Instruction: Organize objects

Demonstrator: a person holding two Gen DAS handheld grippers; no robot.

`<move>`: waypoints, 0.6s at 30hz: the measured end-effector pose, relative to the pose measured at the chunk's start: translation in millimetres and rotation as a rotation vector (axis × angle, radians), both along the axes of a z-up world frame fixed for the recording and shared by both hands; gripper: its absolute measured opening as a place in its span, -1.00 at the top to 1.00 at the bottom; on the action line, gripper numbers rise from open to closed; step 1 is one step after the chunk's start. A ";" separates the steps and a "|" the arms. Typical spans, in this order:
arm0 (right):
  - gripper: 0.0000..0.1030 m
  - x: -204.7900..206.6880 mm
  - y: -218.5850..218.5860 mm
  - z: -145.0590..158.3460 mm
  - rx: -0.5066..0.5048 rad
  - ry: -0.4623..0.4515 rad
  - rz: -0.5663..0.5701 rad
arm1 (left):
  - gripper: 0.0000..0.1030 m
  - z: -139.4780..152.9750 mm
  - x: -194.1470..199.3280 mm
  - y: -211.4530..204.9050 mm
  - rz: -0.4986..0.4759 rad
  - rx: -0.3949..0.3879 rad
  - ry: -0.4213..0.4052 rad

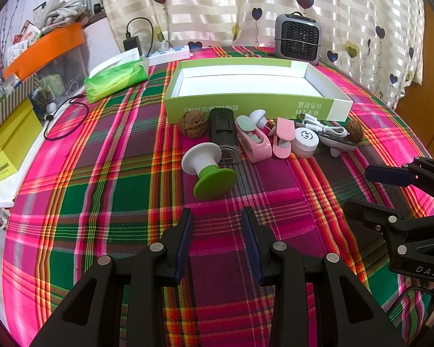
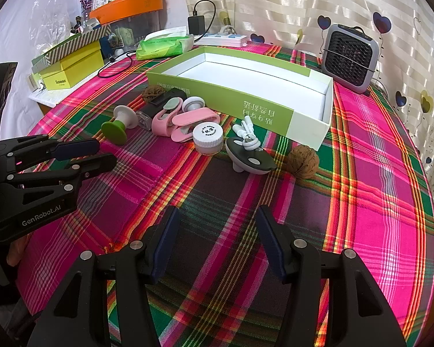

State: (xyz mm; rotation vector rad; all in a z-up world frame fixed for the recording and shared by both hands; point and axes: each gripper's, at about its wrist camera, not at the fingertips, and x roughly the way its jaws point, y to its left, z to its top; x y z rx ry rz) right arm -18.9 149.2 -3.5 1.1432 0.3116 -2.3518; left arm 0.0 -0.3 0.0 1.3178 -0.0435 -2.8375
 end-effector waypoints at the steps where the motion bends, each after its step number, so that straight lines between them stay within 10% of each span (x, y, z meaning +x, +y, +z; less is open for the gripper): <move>1: -0.09 0.0 0.0 0.0 0.000 0.000 0.000 | 0.36 0.0 0.0 0.4 0.000 -0.002 0.000; 18: -0.09 -2.2 0.4 -1.6 0.004 0.002 0.000 | 0.36 0.0 0.0 0.2 0.000 0.000 0.000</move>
